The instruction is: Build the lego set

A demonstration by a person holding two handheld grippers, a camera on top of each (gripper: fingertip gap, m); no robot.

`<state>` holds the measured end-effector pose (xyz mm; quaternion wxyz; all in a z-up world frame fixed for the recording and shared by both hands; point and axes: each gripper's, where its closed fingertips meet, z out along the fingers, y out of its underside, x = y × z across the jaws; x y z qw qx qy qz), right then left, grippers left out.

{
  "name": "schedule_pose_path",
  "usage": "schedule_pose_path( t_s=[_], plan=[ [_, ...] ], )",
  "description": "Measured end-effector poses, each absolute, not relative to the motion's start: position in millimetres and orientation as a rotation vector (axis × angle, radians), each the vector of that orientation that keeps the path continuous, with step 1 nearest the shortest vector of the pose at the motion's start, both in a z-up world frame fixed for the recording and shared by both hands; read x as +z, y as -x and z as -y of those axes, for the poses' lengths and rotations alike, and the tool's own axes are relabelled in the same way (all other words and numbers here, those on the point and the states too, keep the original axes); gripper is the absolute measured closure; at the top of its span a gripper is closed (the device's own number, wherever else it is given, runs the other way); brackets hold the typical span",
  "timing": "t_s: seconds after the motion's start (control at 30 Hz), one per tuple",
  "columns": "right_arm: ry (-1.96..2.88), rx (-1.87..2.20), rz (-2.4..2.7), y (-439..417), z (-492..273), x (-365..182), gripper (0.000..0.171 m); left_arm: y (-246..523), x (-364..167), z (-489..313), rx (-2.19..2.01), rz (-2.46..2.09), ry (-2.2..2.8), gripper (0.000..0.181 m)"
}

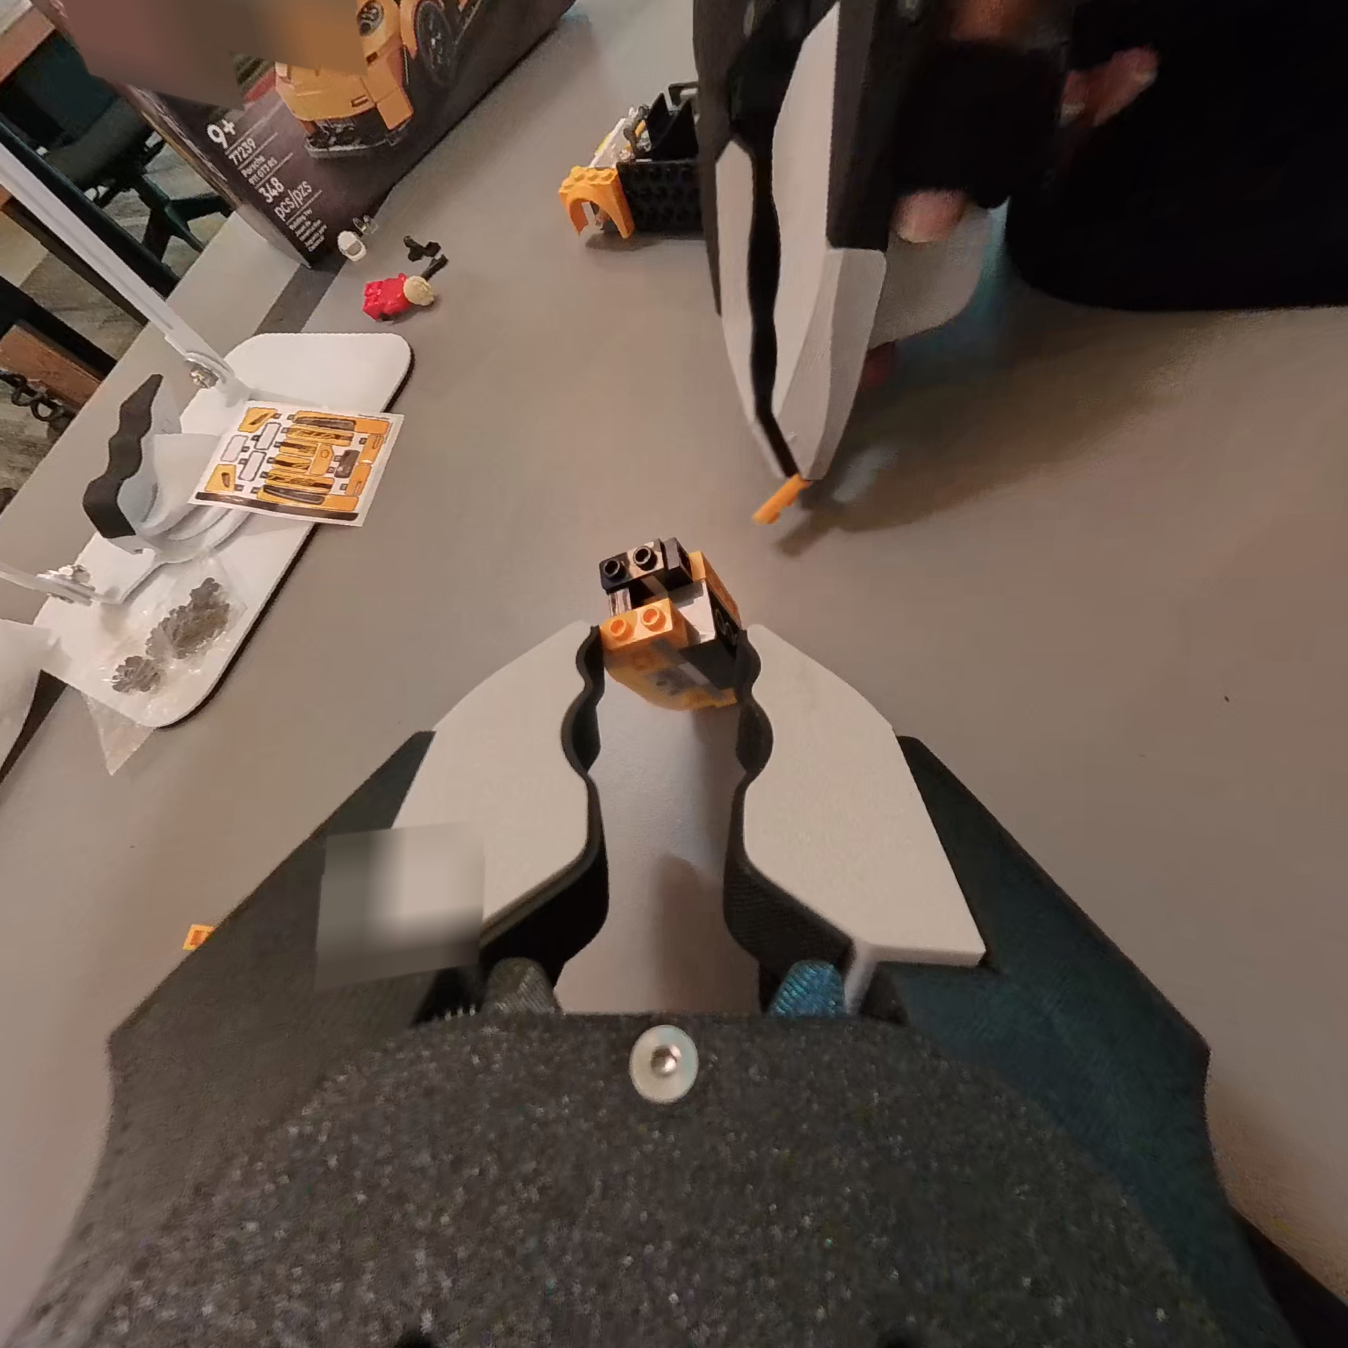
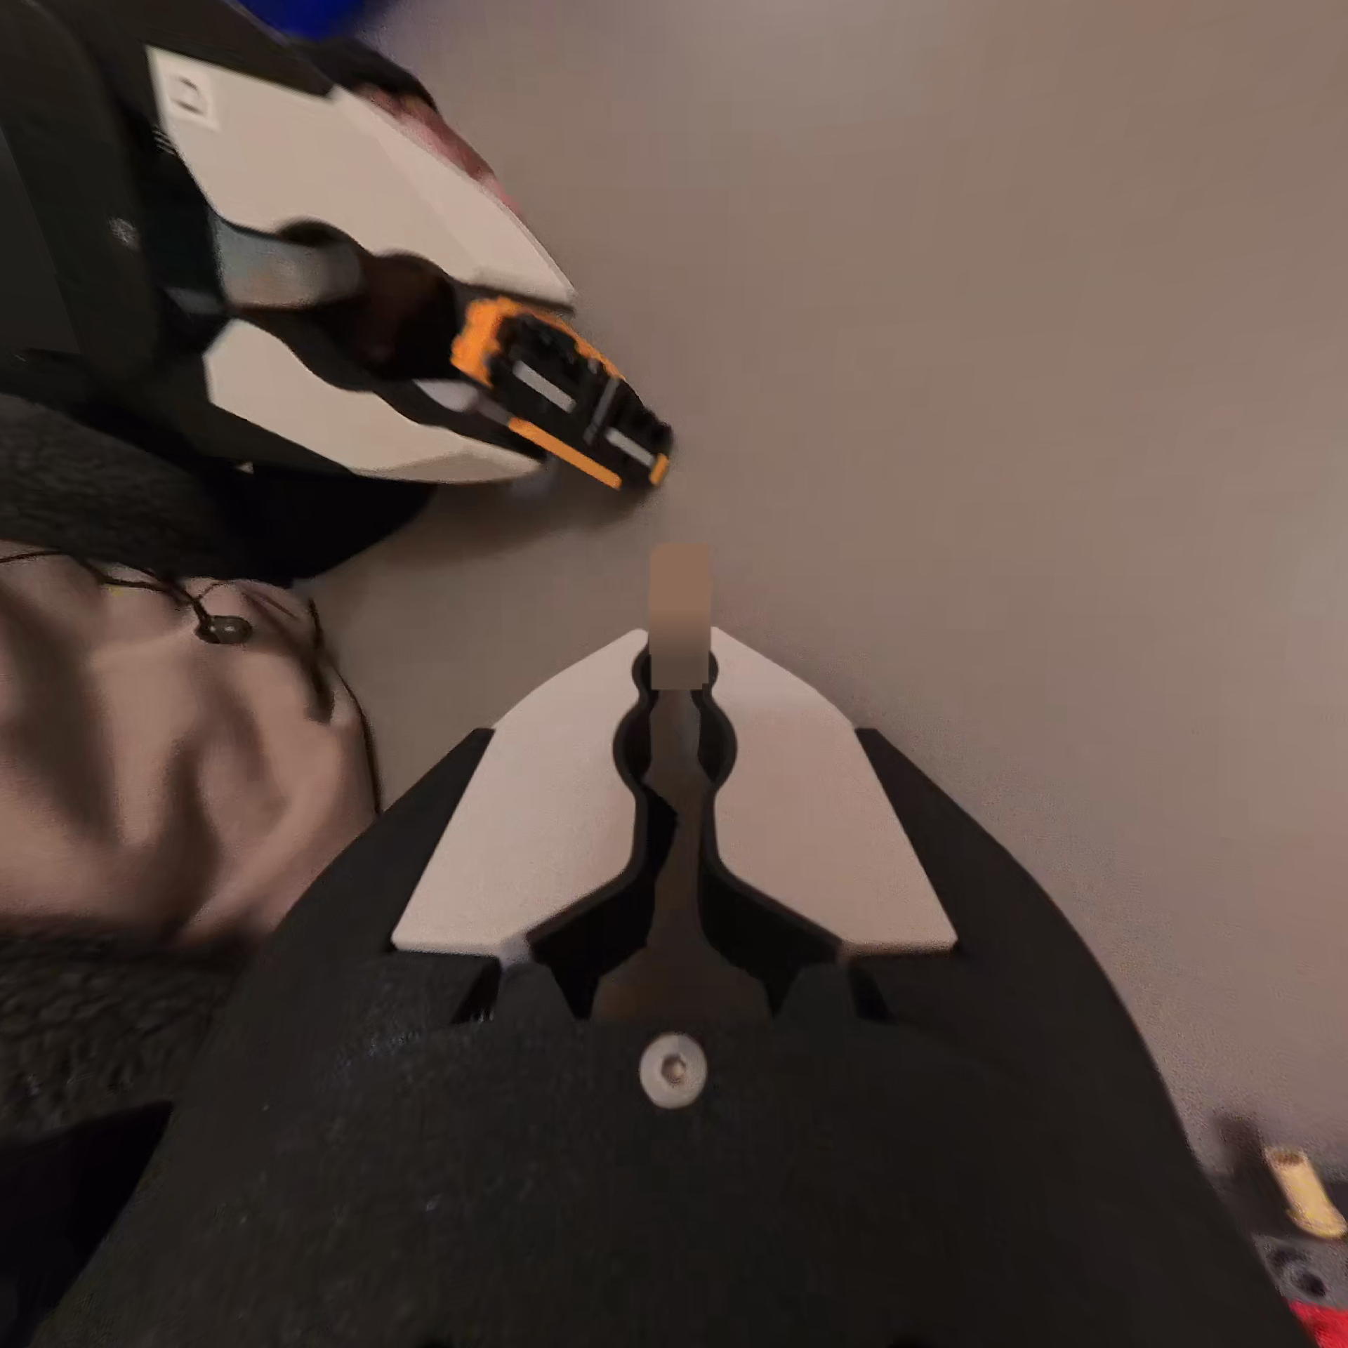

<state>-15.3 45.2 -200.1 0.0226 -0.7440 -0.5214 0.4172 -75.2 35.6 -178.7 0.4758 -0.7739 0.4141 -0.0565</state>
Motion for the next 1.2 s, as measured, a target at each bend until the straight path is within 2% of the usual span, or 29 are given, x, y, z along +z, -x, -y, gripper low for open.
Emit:
schedule_pose_path(
  t_s=[0.1,0.2,0.33,0.63,1.2],
  plan=[
    [2.348,1.223,1.616,10.8,-52.5,-205.4,0.161,75.6,-178.6,-35.6,-0.144,-1.009,1.894,0.147],
    [2.302,0.977,1.581,7.6,-82.0,-208.6,0.157,76.0,-178.6,-35.6,-0.151,-1.005,1.898,0.147],
    [2.102,0.787,1.562,9.0,-108.2,-199.3,0.156,76.2,-178.5,-35.4,-0.154,-1.005,1.899,0.147],
    [1.555,0.572,1.976,13.8,-45.9,-198.8,0.163,76.0,-178.3,-34.6,-0.152,-1.007,1.897,0.147],
    [1.781,0.597,1.849,17.4,-82.9,-208.9,0.162,75.1,-178.4,-34.2,-0.151,-1.01,1.896,0.147]
  ],
)
